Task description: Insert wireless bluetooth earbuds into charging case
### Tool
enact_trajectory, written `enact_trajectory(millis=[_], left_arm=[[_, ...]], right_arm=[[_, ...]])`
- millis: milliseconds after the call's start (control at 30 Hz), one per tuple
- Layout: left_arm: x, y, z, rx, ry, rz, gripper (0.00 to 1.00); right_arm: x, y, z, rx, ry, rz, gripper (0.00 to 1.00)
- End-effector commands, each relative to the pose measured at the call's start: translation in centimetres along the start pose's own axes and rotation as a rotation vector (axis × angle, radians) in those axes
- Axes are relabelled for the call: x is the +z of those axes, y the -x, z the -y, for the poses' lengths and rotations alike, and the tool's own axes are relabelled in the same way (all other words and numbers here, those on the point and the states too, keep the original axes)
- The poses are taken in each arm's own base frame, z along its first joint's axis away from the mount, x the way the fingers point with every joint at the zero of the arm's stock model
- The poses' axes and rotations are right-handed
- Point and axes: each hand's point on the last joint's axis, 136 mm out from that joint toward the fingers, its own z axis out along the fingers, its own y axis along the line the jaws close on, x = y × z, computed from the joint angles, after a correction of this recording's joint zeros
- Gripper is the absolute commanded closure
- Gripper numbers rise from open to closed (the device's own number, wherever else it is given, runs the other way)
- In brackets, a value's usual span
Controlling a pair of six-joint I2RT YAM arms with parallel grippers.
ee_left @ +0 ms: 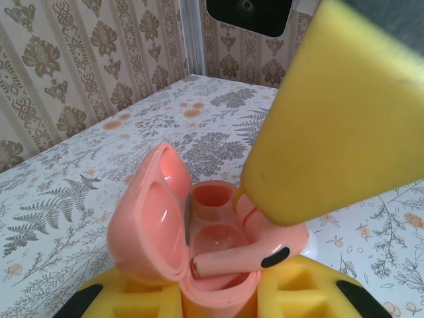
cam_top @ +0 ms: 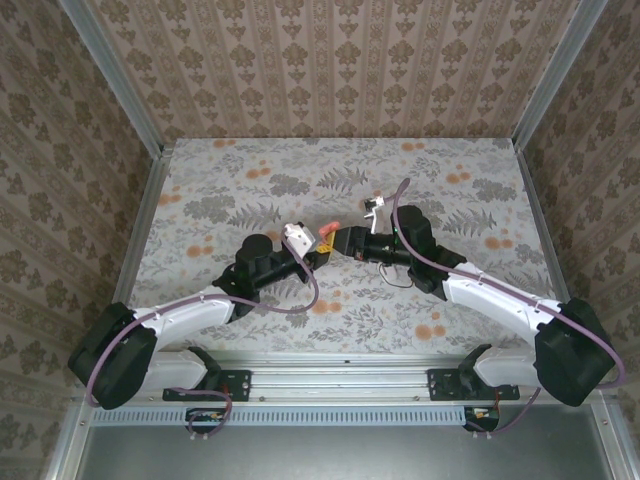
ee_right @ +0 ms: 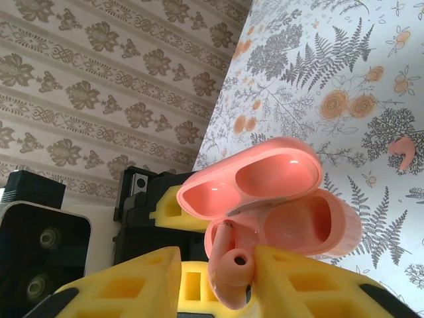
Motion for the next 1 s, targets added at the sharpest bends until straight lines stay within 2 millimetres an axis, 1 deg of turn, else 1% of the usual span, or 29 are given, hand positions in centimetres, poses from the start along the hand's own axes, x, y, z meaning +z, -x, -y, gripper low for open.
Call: enact_trajectory(millis=[0, 167, 367, 700, 967], left_arm=[[-0.1, 2.0, 0.2, 0.033, -0.006, 0.057, 0.85], [-0.2, 1.8, 0.2, 0.030, -0.003, 0.052, 0.85], [-0.2, 1.3, 0.1, 0.031, 0.003, 0.037, 0.85], [-0.4, -0.4, 0.1, 0.087, 0.013, -0.015, 0.85], [-0.5, -1.9, 0.4, 0.201, 0.006, -0.053, 0.86]], right_arm=[[0.4, -0.7, 0.3, -0.002, -0.028, -0.037, 0.69], [0.4, -0.8, 0.5, -0.001, -0.037, -0.042, 0.74], [0.0, -0.5, 0.2, 0.008, -0.046, -0.032, 0.79], [-1.2, 0.1, -0.2, 0.078, -0.039, -0.013, 0.81], [-2.1, -0.1, -1.1, 0.154, -0.003, -0.038, 0.81]])
